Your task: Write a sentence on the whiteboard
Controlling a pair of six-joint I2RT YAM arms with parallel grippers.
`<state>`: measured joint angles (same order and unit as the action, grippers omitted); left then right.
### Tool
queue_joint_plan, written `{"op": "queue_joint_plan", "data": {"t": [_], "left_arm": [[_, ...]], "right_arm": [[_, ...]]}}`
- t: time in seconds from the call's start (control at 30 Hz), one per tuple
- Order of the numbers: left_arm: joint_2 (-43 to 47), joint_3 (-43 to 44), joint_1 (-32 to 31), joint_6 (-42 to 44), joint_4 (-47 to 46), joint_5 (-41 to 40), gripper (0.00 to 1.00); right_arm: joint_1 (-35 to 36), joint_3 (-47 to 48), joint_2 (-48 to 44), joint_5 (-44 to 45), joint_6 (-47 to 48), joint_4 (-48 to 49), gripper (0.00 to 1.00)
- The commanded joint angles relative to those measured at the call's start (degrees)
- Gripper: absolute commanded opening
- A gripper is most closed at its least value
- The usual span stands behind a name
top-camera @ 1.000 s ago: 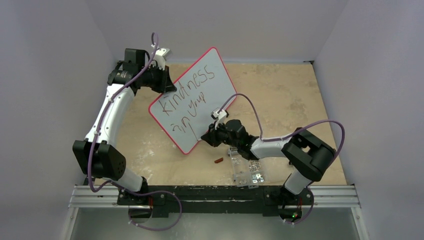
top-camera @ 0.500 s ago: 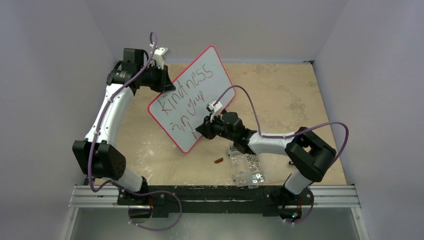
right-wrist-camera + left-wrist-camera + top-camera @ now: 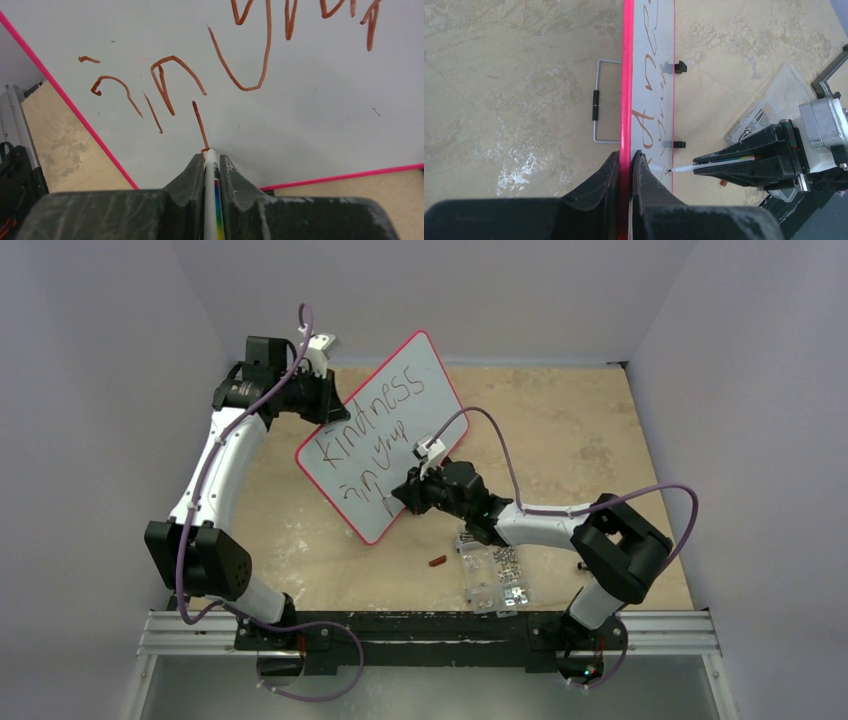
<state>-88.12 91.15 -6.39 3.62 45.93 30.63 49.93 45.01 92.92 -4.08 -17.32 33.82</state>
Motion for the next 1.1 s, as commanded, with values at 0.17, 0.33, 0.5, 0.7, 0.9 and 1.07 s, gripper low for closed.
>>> {"op": "queue_joint_plan", "data": {"t": [0.17,0.33,0.5,0.7,0.9,1.07], "left_arm": [[0.1,-0.2,0.4,2.2,-0.5,-7.0,0.00],[0.1,-0.3,0.4,2.2,-0.4,-7.0,0.00],[0.1,-0.3,0.4,2.2,-0.5,-7.0,0.00],[0.5,-0.3,0.4,2.3,-0.5,-7.0,0.00],[0.8,-0.4,0.4,2.2,-0.5,-6.8,0.00],[1.1,-0.6,0.4,2.2,-0.7,-7.0,0.00]], "right_arm": [[-1.6,1.1,-0.1,7.0,0.8,1.5,0.00],[-1.6,0.3,0.3,6.0,0.6,1.4,0.00],[-1.5,-2.1,-0.1,5.9,0.0,1.5,0.00],[-1.5,-5.1,-0.7,5.7,-1.1,1.4,0.00],[-1.5,-5.1,-1.3,5.9,-1.0,1.1,0.00],[-1.5,-4.3,-3.8,5.8,-0.5,-0.3,0.00]]}}
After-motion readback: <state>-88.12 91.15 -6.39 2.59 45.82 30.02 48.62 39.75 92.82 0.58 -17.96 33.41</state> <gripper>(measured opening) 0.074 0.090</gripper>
